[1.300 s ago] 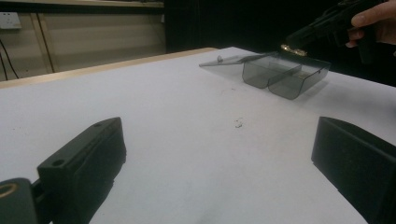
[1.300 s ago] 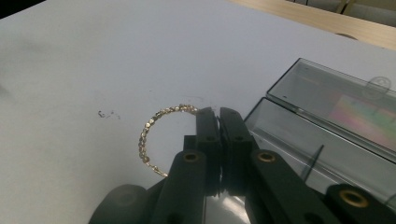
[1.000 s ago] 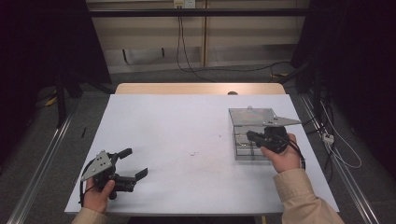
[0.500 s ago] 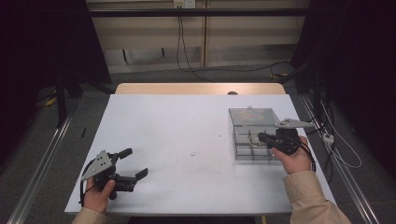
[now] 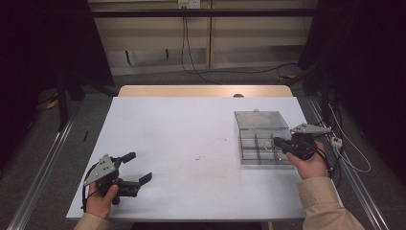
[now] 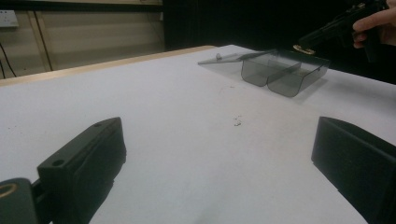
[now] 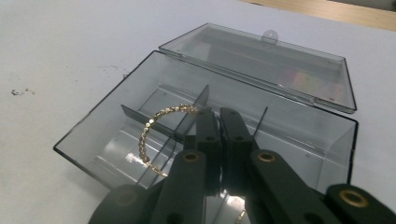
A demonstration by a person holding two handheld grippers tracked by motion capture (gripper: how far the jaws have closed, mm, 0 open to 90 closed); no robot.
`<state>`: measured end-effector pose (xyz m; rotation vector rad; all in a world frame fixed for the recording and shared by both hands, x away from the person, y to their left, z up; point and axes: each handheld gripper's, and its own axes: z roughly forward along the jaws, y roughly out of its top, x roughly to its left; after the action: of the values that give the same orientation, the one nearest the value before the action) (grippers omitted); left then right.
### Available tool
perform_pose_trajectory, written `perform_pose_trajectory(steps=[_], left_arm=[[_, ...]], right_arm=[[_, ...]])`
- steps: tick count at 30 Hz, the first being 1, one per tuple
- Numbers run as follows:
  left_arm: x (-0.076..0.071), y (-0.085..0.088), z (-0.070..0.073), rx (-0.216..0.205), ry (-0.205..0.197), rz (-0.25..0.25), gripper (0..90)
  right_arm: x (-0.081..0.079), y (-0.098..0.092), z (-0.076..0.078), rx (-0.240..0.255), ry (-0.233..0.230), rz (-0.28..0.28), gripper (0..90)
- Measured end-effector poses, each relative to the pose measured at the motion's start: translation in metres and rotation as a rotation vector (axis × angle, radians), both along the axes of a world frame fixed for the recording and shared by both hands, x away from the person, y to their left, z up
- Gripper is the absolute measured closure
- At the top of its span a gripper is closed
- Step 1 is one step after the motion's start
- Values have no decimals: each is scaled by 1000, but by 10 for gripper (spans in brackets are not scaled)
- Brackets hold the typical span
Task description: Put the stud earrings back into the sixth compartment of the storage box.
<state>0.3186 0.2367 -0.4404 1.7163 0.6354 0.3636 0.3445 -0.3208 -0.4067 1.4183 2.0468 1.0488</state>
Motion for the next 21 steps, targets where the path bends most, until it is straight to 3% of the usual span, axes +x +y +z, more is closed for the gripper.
perform_pose_trajectory(steps=[21], left_arm=[[-2, -1, 0, -3, -1, 5, 27]], right_arm=[[-12, -33, -17, -55, 20, -67, 875]])
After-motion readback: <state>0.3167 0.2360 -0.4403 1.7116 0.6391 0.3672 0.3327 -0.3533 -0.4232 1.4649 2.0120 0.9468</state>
